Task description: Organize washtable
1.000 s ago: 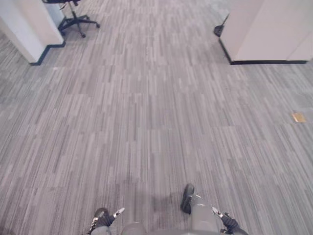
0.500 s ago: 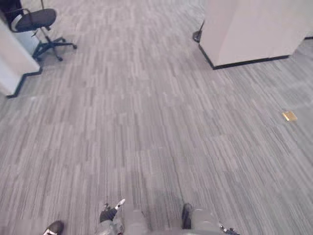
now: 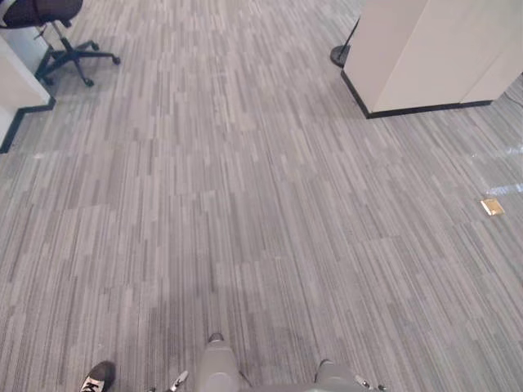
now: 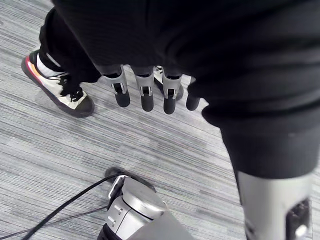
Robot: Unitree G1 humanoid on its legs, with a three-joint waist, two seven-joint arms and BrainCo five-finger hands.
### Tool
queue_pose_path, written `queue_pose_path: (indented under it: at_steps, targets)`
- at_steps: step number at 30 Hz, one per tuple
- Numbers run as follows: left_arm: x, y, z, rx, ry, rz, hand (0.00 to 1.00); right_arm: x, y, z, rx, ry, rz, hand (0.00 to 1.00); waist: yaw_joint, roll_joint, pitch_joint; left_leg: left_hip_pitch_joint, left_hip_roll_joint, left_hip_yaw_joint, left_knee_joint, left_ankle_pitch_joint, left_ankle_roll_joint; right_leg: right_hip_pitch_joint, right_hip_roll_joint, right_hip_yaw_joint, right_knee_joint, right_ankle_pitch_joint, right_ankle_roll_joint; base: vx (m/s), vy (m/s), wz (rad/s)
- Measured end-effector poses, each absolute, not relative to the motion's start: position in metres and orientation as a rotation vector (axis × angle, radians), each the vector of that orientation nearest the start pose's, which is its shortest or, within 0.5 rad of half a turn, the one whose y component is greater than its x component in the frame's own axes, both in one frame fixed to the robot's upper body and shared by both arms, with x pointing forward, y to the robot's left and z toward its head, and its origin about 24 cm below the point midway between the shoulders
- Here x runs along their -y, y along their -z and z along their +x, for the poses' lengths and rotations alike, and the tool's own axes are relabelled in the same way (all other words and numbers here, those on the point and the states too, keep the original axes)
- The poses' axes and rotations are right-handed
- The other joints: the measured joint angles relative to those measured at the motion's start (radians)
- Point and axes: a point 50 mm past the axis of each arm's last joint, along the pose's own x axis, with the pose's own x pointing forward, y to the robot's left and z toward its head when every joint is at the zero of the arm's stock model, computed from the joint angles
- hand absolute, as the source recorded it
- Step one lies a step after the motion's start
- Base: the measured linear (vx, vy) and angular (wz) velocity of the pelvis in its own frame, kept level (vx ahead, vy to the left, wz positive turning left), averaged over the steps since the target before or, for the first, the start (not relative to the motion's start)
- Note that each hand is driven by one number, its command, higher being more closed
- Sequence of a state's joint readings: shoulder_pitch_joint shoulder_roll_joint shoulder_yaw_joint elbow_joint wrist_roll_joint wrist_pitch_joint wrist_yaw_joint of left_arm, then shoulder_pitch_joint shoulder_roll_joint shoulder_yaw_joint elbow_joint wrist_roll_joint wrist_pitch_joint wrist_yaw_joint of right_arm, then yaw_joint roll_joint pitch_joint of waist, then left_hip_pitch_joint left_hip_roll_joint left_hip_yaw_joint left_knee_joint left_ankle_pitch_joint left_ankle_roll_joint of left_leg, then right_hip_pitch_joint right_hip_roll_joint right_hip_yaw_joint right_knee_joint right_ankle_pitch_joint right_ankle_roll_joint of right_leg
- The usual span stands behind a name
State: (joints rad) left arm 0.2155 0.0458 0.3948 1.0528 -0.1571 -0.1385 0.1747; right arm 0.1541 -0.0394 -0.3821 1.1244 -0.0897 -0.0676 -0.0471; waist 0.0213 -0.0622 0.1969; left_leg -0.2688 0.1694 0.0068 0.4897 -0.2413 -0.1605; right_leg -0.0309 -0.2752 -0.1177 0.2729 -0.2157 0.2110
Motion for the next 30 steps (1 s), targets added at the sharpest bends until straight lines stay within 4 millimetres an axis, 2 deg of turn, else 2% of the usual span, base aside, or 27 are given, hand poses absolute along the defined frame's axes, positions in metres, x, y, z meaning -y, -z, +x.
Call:
queue_pose_path:
  at_steps: [2, 3, 4, 5, 6, 7, 8, 9, 10, 11, 12, 13, 14, 15, 16, 17, 19, 21, 23, 24, 26, 28, 29, 30]
  targets:
    - [-0.227, 0.163, 0.034, -1.098, -0.706, -0.161, 0.0, 0.213, 0.169, 0.043, -1.203, 0.398, 0.053, 0.0, -0.006, 0.02, 0.006, 0.0, -0.011, 0.003, 0.048, -0.053, 0.015, 0.008, -0.015, 0.004, 0.023, 0.004, 0.007, 0.23, 0.139, -0.07]
    - [-0.224, 0.164, 0.036, -1.108, -0.676, -0.149, 0.0, 0.218, 0.168, 0.043, -1.201, 0.41, 0.044, 0.0, -0.009, 0.031, 0.003, 0.011, -0.025, 0.015, 0.061, -0.081, 0.039, -0.028, -0.036, 0.015, 0.126, 0.005, 0.008, 0.16, 0.153, 0.06]
    - [-0.225, 0.163, 0.038, -1.106, -0.656, -0.127, 0.0, 0.22, 0.168, 0.043, -1.199, 0.408, 0.042, 0.0, -0.01, 0.031, 0.003, 0.031, -0.043, 0.021, 0.062, -0.098, 0.052, -0.067, -0.064, 0.018, 0.238, 0.014, 0.005, 0.23, 0.203, 0.17]
    - [-0.226, 0.163, 0.042, -1.102, -0.625, -0.102, 0.0, 0.22, 0.168, 0.044, -1.197, 0.41, 0.044, 0.0, -0.01, 0.029, 0.004, 0.06, -0.067, 0.021, 0.06, -0.112, 0.069, -0.119, -0.094, 0.037, 0.38, 0.064, -0.024, 0.29, 0.234, 0.29]
    - [-0.226, 0.162, 0.044, -1.1, -0.602, -0.084, 0.0, 0.22, 0.167, 0.045, -1.189, 0.412, 0.044, 0.0, -0.012, 0.03, 0.004, 0.098, -0.082, 0.019, 0.043, -0.119, 0.081, -0.17, -0.113, 0.053, 0.491, 0.164, -0.057, 0.26, 0.183, 0.28]
    - [-0.226, 0.162, 0.044, -1.102, -0.59, -0.076, 0.0, 0.22, 0.167, 0.046, -1.186, 0.413, 0.045, 0.0, -0.013, 0.03, 0.004, 0.121, -0.086, 0.019, 0.027, -0.121, 0.087, -0.189, -0.115, 0.067, 0.531, 0.234, -0.066, 0.27, 0.171, 0.17]
    - [-0.224, 0.163, 0.043, -1.108, -0.569, -0.07, 0.0, 0.22, 0.167, 0.046, -1.182, 0.413, 0.048, 0.0, -0.016, 0.052, 0.012, 0.176, -0.085, 0.018, -0.017, -0.118, 0.099, -0.223, -0.109, 0.09, 0.603, 0.35, -0.062, 0.28, 0.133, 0.07]
    - [-0.223, 0.163, 0.042, -1.113, -0.552, -0.067, 0.0, 0.216, 0.168, 0.048, -1.18, 0.408, 0.058, 0.0, -0.015, 0.049, 0.011, 0.213, -0.074, 0.012, -0.049, -0.117, 0.105, -0.253, -0.094, 0.086, 0.677, 0.278, -0.054, 0.33, 0.091, 0.03]
    - [-0.225, 0.163, 0.042, -1.115, -0.546, -0.059, 0.0, 0.212, 0.168, 0.05, -1.176, 0.397, 0.066, 0.0, -0.019, 0.042, 0.014, 0.252, -0.072, 0.014, -0.083, -0.116, 0.108, -0.283, -0.069, 0.055, 0.742, 0.176, -0.07, 0.34, 0.007, 0.0]
    - [-0.224, 0.163, 0.044, -1.112, -0.542, -0.06, 0.0, 0.212, 0.168, 0.051, -1.175, 0.381, 0.054, 0.0, -0.025, 0.044, 0.014, 0.297, -0.064, 0.019, -0.128, -0.114, 0.111, -0.323, -0.03, 0.001, 0.778, 0.059, -0.102, 0.29, -0.041, -0.03]
    - [-0.224, 0.163, 0.045, -1.11, -0.542, -0.064, 0.0, 0.212, 0.167, 0.053, -1.17, 0.372, 0.045, 0.0, -0.029, 0.046, 0.015, 0.319, -0.06, 0.023, -0.147, -0.112, 0.113, -0.343, -0.006, -0.031, 0.769, 0.023, -0.107, 0.32, -0.076, -0.03]
    - [-0.222, 0.163, 0.046, -1.106, -0.548, -0.074, 0.0, 0.214, 0.165, 0.058, -1.146, 0.376, 0.047, 0.0, -0.04, 0.052, 0.018, 0.349, -0.051, 0.027, -0.176, -0.112, 0.113, -0.376, 0.041, -0.096, 0.706, -0.014, -0.131, 0.26, -0.08, 0.02]
    - [-0.221, 0.163, 0.046, -1.106, -0.556, -0.086, 0.0, 0.213, 0.165, 0.059, -1.14, 0.381, 0.055, 0.0, -0.044, 0.053, 0.019, 0.361, -0.045, 0.032, -0.178, -0.112, 0.112, -0.39, 0.074, -0.13, 0.603, -0.017, -0.149, 0.33, -0.119, 0.07]
    - [-0.222, 0.163, 0.045, -1.098, -0.588, -0.11, 0.0, 0.212, 0.166, 0.056, -1.148, 0.39, 0.07, 0.0, -0.045, 0.048, 0.02, 0.383, -0.048, 0.044, -0.17, -0.119, 0.101, -0.382, 0.106, -0.162, 0.395, 0.028, -0.172, 0.45, -0.169, 0.17]
    - [-0.221, 0.163, 0.046, -1.091, -0.617, -0.136, 0.0, 0.213, 0.165, 0.053, -1.143, 0.402, 0.077, 0.0, -0.047, 0.05, 0.026, 0.402, -0.04, 0.061, -0.14, -0.142, 0.066, -0.325, 0.132, -0.19, 0.219, 0.136, -0.244, 0.38, -0.147, 0.04]
    - [-0.214, 0.164, 0.048, -1.092, -0.622, -0.168, 0.0, 0.22, 0.163, 0.056, -1.127, 0.407, 0.055, 0.0, -0.039, 0.08, 0.038, 0.397, -0.015, 0.068, -0.124, -0.145, 0.063, -0.299, 0.16, -0.211, 0.189, 0.157, -0.252, 0.35, -0.092, -0.07]
    - [-0.209, 0.164, 0.049, -1.077, -0.629, -0.189, 0.0, 0.222, 0.16, 0.069, -1.088, 0.407, 0.052, 0.0, -0.034, 0.097, 0.033, 0.378, -0.013, 0.103, -0.148, -0.145, 0.067, -0.281, 0.176, -0.202, 0.145, 0.158, -0.254, 0.2, -0.029, -0.18]
    - [-0.204, 0.165, 0.053, -1.071, -0.623, -0.202, 0.0, 0.223, 0.158, 0.073, -1.07, 0.408, 0.048, 0.0, -0.033, 0.102, 0.036, 0.382, -0.015, 0.144, -0.23, -0.108, 0.076, -0.269, 0.179, -0.209, 0.161, 0.147, -0.261, 0.09, 0.003, -0.05]
    - [-0.208, 0.164, 0.053, -1.064, -0.635, -0.196, 0.0, 0.218, 0.159, 0.071, -1.072, 0.404, 0.061, 0.0, -0.032, 0.081, 0.039, 0.413, -0.037, 0.159, -0.231, -0.098, 0.077, -0.267, 0.148, -0.193, 0.233, 0.099, -0.237, 0.05, 0.069, 0.04]
    - [-0.21, 0.163, 0.054, -1.061, -0.632, -0.185, 0.0, 0.216, 0.159, 0.068, -1.076, 0.408, 0.068, 0.0, -0.033, 0.068, 0.041, 0.427, -0.076, 0.153, -0.229, -0.098, 0.078, -0.266, 0.102, -0.177, 0.278, 0.047, -0.214, 0.08, 0.069, 0.29]
    - [-0.21, 0.163, 0.057, -1.061, -0.621, -0.174, 0.0, 0.217, 0.16, 0.062, -1.08, 0.427, 0.081, 0.0, -0.036, 0.071, 0.04, 0.429, -0.099, 0.131, -0.229, -0.098, 0.078, -0.27, 0.075, -0.178, 0.31, 0.015, -0.196, 0.06, 0.034, 0.34]
    - [-0.208, 0.164, 0.056, -1.073, -0.611, -0.168, 0.0, 0.219, 0.16, 0.057, -1.085, 0.451, 0.097, 0.0, -0.05, 0.087, 0.029, 0.427, -0.092, 0.103, -0.235, -0.108, 0.091, -0.26, 0.066, -0.209, 0.323, -0.029, -0.18, 0.05, -0.027, 0.46]
    - [-0.208, 0.164, 0.053, -1.082, -0.614, -0.169, 0.0, 0.22, 0.16, 0.057, -1.083, 0.46, 0.103, 0.0, -0.063, 0.091, 0.028, 0.419, -0.096, 0.096, -0.204, -0.109, 0.089, -0.245, 0.064, -0.228, 0.313, -0.039, -0.179, 0.09, -0.041, 0.66]
    - [-0.211, 0.164, 0.054, -1.076, -0.625, -0.184, 0.0, 0.219, 0.161, 0.054, -1.091, 0.475, 0.117, 0.0, -0.069, 0.088, 0.028, 0.332, -0.072, 0.109, -0.024, -0.092, 0.059, -0.219, 0.057, -0.247, 0.298, -0.041, -0.182, 0.09, -0.084, 0.46]
